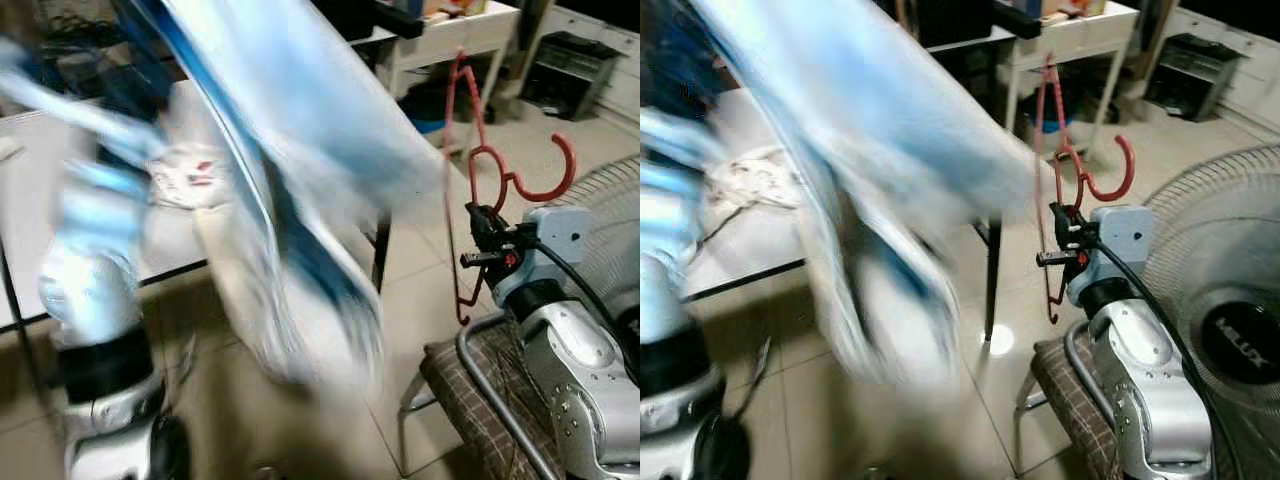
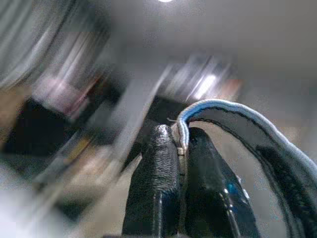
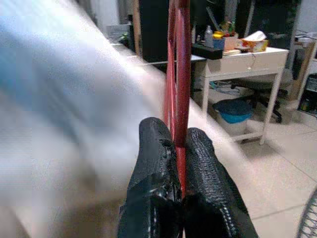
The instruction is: Hang hanger
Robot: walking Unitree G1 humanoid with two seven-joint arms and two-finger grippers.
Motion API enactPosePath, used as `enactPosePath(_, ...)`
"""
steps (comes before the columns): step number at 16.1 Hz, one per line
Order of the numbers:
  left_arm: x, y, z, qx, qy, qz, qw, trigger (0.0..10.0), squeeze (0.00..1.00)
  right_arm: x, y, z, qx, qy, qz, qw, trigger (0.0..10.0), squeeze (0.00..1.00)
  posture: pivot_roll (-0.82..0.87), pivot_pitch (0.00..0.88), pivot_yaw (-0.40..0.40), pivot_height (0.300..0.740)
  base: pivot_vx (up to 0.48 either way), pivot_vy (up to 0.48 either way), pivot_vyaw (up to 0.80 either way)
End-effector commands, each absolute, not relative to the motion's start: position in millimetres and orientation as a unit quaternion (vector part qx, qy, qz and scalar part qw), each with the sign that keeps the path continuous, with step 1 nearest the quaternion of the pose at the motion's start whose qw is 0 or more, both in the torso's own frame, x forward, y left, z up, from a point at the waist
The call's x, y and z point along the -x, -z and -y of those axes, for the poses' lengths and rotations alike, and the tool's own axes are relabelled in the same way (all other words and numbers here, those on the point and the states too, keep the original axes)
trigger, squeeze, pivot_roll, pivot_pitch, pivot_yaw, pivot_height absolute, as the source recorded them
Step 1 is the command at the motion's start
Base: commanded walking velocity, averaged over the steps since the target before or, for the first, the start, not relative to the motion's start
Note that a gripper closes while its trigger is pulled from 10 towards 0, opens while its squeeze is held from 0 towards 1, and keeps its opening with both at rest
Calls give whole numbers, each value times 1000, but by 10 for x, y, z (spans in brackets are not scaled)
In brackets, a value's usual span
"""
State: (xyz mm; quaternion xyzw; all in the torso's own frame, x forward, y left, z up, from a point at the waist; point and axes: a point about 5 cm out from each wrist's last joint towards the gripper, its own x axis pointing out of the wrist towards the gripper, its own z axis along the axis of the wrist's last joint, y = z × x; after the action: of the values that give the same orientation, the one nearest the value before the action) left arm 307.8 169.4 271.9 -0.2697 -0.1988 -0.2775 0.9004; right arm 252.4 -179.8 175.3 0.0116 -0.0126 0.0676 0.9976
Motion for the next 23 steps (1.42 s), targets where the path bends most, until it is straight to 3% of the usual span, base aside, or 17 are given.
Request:
enactPosePath(1,-3133,-2638,-1616,205,275,162,925,0,0,-2528,-1820,1765,-17,-76,30,997,10000,0,-95,0,52,740,0,0,0)
enactPosePath(2,-3152,-2552,-1604,176,269,148,935,0,0,-2530,-1816,1757,-11,-78,28,996,10000,0,-95,0,52,740,0,0,0)
enactPosePath(6,-3073,-2527,-1572,199,311,125,921,0,0,-2516,-1796,1682,22,-110,22,993,10000,0,-99,0,53,740,0,0,200)
enactPosePath(9,-2896,-2063,-1546,55,371,-1,927,0,0,-2464,-1724,1600,29,-149,7,988,10000,0,-97,0,54,740,0,0,800)
enactPosePath(13,-2725,-1728,-1589,8,386,-77,919,0,0,-2423,-1709,1513,35,-192,4,981,10000,0,-90,0,47,740,0,0,800)
enactPosePath(18,-2539,-1363,-1772,-30,305,-156,939,0,0,-2412,-1555,1479,42,-224,-26,973,10000,0,-51,0,8,740,0,0,800)
enactPosePath(22,-2566,-1386,-1855,-29,255,-146,955,0,0,-2403,-1504,1445,36,-233,-35,971,10000,0,-25,0,0,740,0,0,800)
enactPosePath(23,-2604,-1428,-1886,-17,232,-130,964,1686,0,-2410,-1455,1472,30,-222,-48,973,10000,0,-21,0,0,740,0,0,800)
